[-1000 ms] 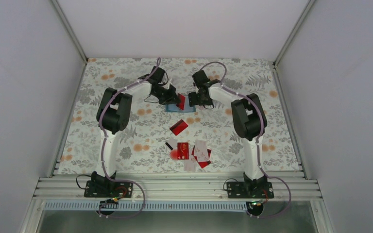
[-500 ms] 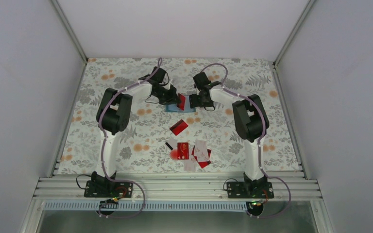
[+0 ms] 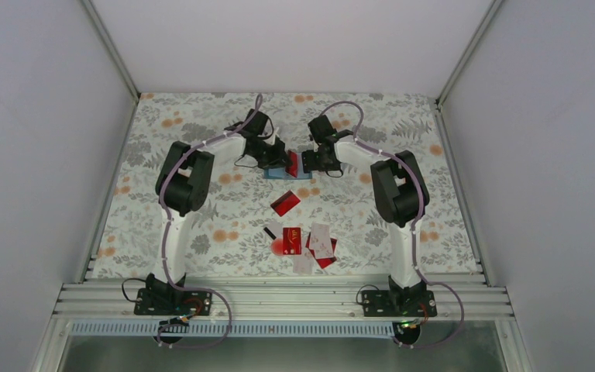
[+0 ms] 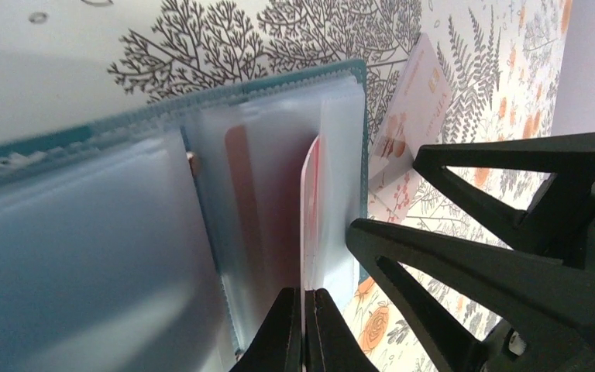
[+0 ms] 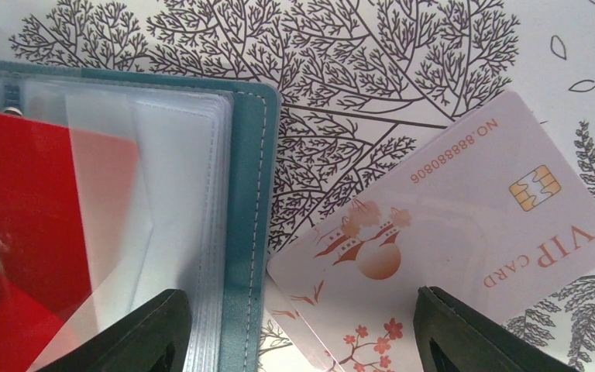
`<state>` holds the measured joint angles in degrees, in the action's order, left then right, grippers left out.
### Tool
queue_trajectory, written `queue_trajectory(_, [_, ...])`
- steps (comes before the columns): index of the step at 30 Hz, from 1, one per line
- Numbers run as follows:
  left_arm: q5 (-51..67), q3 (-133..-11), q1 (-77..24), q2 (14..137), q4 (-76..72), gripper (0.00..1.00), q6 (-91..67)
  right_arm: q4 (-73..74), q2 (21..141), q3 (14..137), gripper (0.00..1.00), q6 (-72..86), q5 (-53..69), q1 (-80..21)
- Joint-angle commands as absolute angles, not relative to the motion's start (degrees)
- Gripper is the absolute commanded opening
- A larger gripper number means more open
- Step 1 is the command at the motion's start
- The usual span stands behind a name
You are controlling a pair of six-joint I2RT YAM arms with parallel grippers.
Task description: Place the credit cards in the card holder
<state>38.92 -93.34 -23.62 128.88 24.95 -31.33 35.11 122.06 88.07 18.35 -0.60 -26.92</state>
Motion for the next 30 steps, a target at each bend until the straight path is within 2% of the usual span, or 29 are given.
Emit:
queue_trajectory(1, [38.8,-91.5,-24.3,129.1,24.2,0.02,-33.4,40.9,124.7,85.3,0.73,17.7,-1.7,-26.8])
queue_trajectory(14, [40.6,-91.3,-24.2,130.5,20.6,0.03,-35.6,42.2,123.1,86.6,0.73,17.9,-1.0,-26.6])
queue_trajectory(24, [40.4,-91.4,-24.3,131.6,19.5,0.02,-35.4,42.0,117.3,86.7,0.73,19.8,7.0,-24.0])
queue_trajectory(30, [40.0,-91.5,-24.3,132.0,19.3,0.02,-35.2,41.6,117.1,87.0,0.66,20.0,6.2,-22.9])
